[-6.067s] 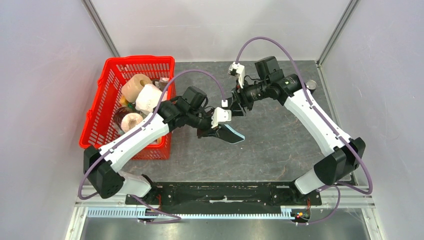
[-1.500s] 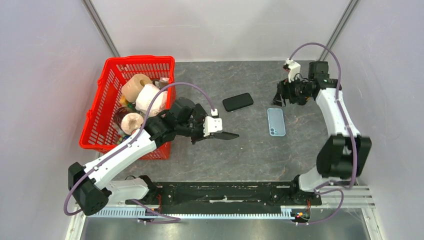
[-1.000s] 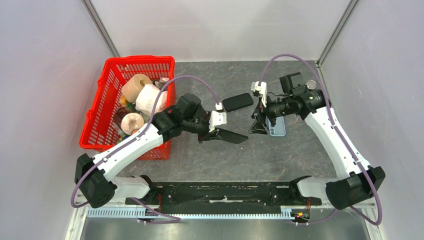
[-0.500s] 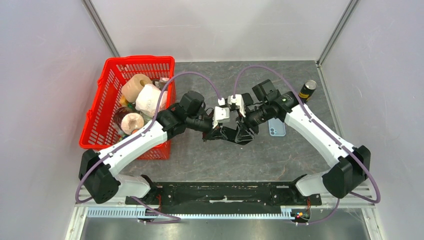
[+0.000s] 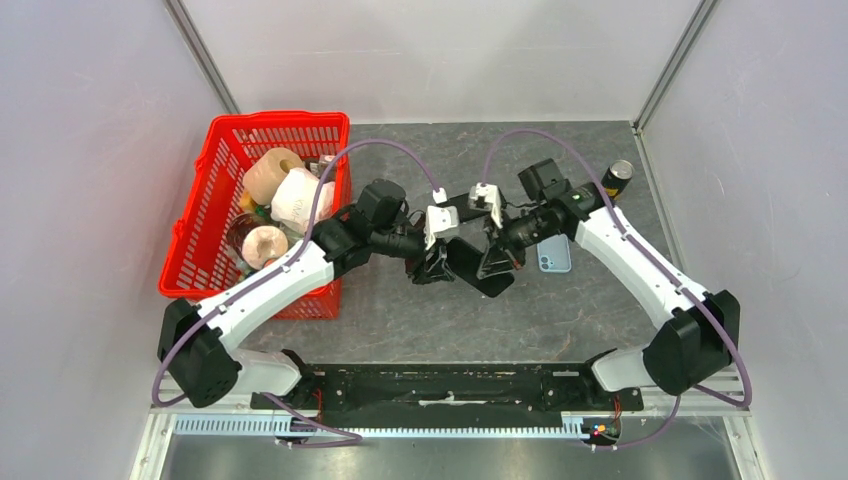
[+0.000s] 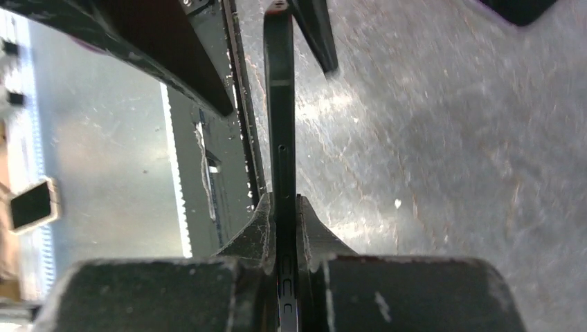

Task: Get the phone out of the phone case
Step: Place the phone at the center of the board.

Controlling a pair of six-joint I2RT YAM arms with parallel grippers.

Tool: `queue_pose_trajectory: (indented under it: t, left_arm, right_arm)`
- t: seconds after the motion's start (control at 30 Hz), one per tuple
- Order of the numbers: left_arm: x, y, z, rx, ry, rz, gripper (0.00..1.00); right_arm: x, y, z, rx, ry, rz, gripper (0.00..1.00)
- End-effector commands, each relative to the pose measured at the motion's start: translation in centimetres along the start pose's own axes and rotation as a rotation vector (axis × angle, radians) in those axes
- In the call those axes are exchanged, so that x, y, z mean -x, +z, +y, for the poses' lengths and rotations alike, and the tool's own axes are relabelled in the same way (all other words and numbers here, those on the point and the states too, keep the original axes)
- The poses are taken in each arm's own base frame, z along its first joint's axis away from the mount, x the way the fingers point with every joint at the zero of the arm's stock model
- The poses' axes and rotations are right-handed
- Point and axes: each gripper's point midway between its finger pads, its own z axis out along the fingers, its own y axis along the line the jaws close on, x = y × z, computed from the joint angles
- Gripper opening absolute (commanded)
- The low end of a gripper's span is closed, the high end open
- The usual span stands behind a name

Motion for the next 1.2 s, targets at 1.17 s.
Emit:
queue_pose_trajectory:
  t: [1.17]
  left_arm:
    - [1.4,-3.4,5.1,0.361,0.087,0.004,0.68]
  right_arm:
    - [-13.4,-2.3,-21.8,-0.527,1.051,-0.184,0.0]
